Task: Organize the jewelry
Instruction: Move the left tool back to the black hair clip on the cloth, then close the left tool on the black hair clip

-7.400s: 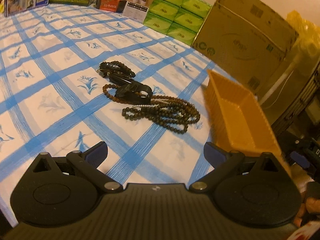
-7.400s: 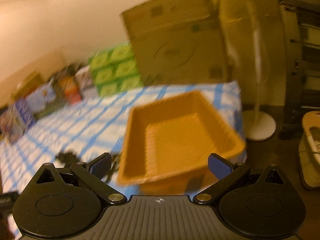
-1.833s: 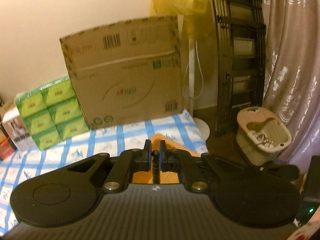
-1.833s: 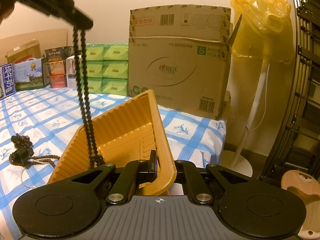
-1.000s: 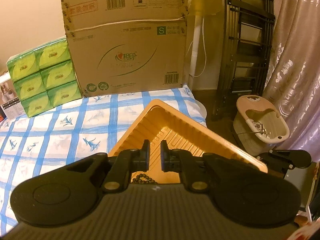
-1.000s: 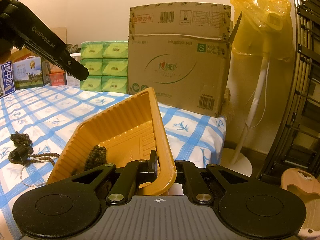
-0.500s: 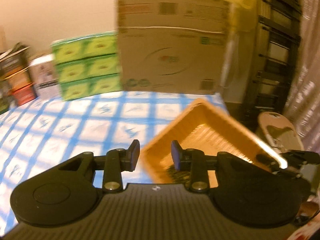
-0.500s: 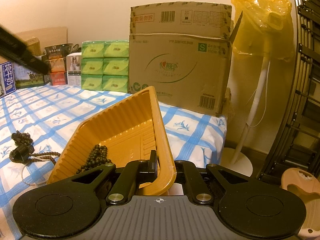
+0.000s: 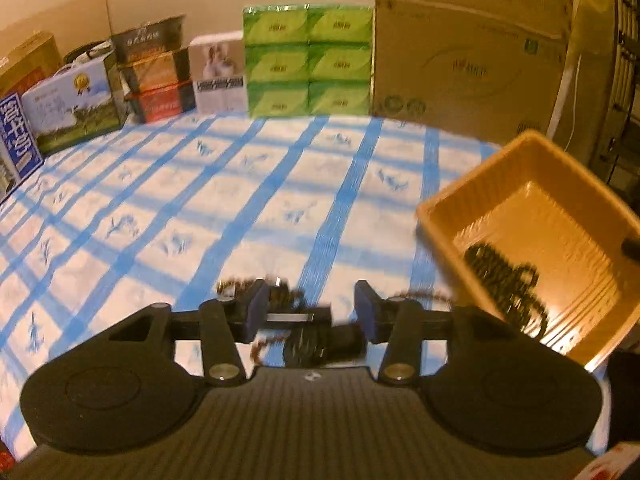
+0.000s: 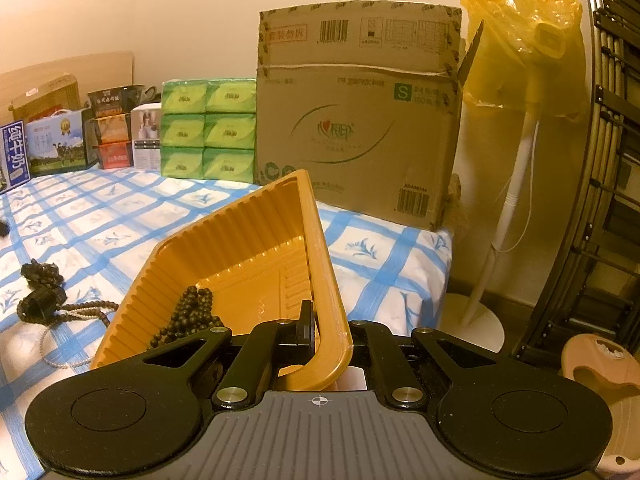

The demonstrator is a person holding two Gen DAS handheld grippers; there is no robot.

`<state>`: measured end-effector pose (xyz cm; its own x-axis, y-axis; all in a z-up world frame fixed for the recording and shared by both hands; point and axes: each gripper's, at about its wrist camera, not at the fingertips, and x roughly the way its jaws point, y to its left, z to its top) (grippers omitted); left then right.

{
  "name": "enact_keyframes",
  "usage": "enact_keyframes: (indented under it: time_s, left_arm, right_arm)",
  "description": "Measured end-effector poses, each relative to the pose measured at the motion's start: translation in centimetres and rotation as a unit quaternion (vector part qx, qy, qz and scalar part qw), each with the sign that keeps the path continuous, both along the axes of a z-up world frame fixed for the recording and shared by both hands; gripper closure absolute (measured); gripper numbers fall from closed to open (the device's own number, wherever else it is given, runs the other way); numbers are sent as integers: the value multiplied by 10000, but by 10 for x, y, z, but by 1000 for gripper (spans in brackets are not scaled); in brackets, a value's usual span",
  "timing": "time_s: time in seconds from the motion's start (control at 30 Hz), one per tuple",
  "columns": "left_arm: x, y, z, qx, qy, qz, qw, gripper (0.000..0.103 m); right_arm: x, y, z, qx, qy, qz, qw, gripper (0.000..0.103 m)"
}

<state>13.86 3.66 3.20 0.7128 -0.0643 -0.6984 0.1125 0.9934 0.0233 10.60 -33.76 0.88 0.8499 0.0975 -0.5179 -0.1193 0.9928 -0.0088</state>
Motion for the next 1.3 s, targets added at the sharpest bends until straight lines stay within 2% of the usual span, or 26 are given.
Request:
enact_keyframes:
  time_s: [0.23,0.33,0.5,0.67,0.8,1.07,1.17,1.27,1.3]
  left_arm:
    - [-18,-9,-44,37,26,81,10000,40]
    - [-19,-21,-60,203,-77,107,9997,39]
    - [-17,-48,-78,916,-462,-60,9947,38]
    - [-10,-68,-95,1504,-497,-404,9865,39]
    - [-8,-77,-106,1956,-611,-556,9772,49]
    - [-4,-84,-119,2550,-598,-813,9617,62]
    - [-5,-85,-122,2660,-599,-899,9579,63]
    - [-6,-84,-123,2707,-583,-980,9559,76]
    - [-7,-85,-123,2729,-579,-982,9553,76]
  right_arm:
    - [-1,0,0,-3,2,-6,10000,97]
    - [-1,-1,-1,-20,-2,1,10000,97]
    - [0,-3,-5,-44,36,-24,10000,97]
    - [2,-4,-7,-70,66,-41,9999,97]
    - [3,-3,-7,-76,78,-51,9999,97]
    - [4,-4,-8,-80,77,-55,9999,97]
    - [4,-4,-7,-79,76,-56,9999,97]
    - [4,-3,-7,-78,76,-53,9999,97]
    - [4,-4,-8,-83,73,-50,9999,97]
